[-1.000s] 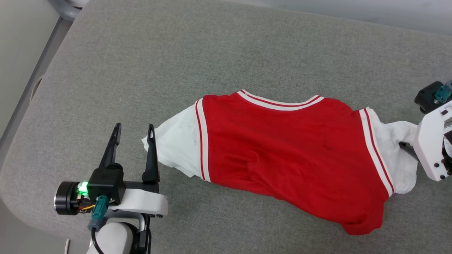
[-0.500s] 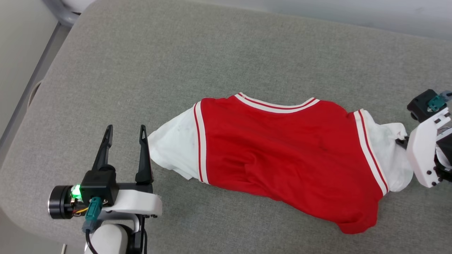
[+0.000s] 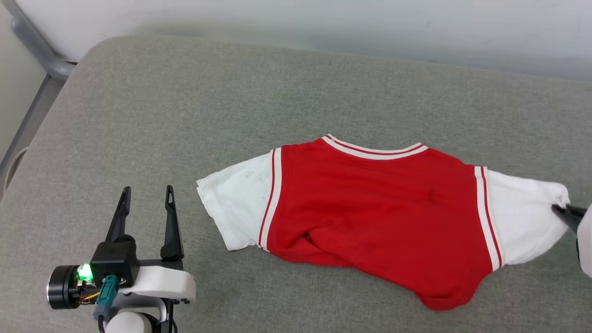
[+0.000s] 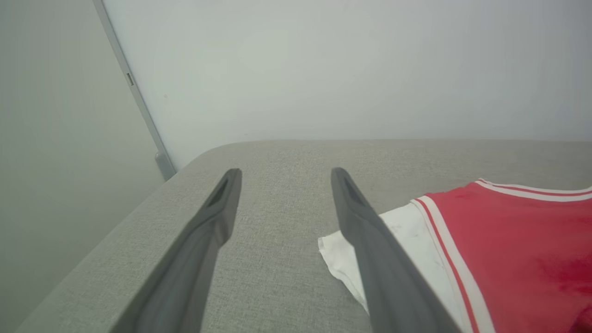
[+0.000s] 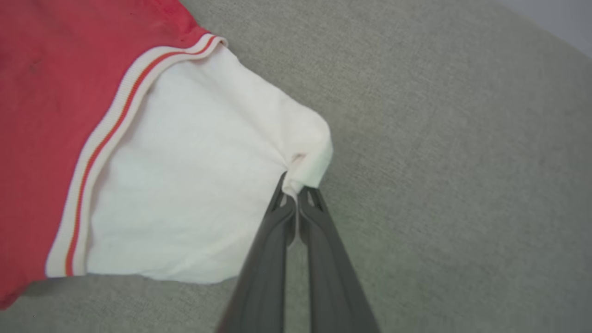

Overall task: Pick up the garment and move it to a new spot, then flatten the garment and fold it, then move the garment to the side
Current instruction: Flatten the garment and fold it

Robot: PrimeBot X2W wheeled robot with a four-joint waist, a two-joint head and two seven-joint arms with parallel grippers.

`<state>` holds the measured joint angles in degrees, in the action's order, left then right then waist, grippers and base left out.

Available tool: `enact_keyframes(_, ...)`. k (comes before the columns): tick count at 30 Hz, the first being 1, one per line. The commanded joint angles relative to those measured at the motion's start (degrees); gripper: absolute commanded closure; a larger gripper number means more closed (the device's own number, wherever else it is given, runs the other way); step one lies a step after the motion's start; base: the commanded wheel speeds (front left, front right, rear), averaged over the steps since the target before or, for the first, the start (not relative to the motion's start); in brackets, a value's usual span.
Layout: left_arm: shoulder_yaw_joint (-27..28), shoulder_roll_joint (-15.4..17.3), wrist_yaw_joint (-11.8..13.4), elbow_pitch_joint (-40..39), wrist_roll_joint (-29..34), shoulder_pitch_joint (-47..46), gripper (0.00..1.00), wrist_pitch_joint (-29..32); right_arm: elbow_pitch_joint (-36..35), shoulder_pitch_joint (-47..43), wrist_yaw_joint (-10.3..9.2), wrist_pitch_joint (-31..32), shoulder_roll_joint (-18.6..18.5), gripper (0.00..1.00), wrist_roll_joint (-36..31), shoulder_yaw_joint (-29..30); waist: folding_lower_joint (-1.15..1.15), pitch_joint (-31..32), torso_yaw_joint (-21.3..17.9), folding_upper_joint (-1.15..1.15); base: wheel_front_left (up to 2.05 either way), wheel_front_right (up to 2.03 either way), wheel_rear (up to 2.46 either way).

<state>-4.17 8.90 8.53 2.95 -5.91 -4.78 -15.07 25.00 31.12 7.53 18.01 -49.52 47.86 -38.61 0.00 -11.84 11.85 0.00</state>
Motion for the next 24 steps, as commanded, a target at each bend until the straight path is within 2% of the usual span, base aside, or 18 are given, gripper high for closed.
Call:
enact_keyframes(1,0.4,-0.1,-0.4,0.1,0.4,0.9,0.0,-0.1,0.9,-3.1,-0.08,-1.2,0.7,1.0,1.0,1.9,0.0,0.9,-0.8,0.0,0.0,0.0,0.0)
enact_keyframes(8,1.3,-0.1,-1.5,1.2,0.7,0.9,0.0,-0.1,4.7,-11.8,-0.08,-3.5,2.5,1.0,1.1,6.9,0.0,2.1,-1.4,0.0,0.0,0.0,0.0)
enact_keyframes(15,2.0,0.3,-3.3,2.6,0.1,-0.7,0.0,-0.1,5.6,-15.1,-0.08,-5.2,4.4,1.0,0.6,10.5,0.0,2.9,-2.1,0.0,0.0,0.0,0.0)
enact_keyframes(19,2.0,1.4,-6.1,4.4,-0.8,-3.1,0.0,-0.1,4.4,-16.0,-0.08,-6.6,5.6,1.0,-0.4,12.3,0.0,3.5,-2.9,0.0,0.0,0.0,0.0)
enact_keyframes(24,1.2,4.6,-11.0,8.8,-2.0,-9.8,0.0,1.5,1.8,-16.0,-0.08,-7.4,6.6,1.0,-2.4,13.9,0.0,3.6,-4.0,0.0,0.0,0.0,0.0)
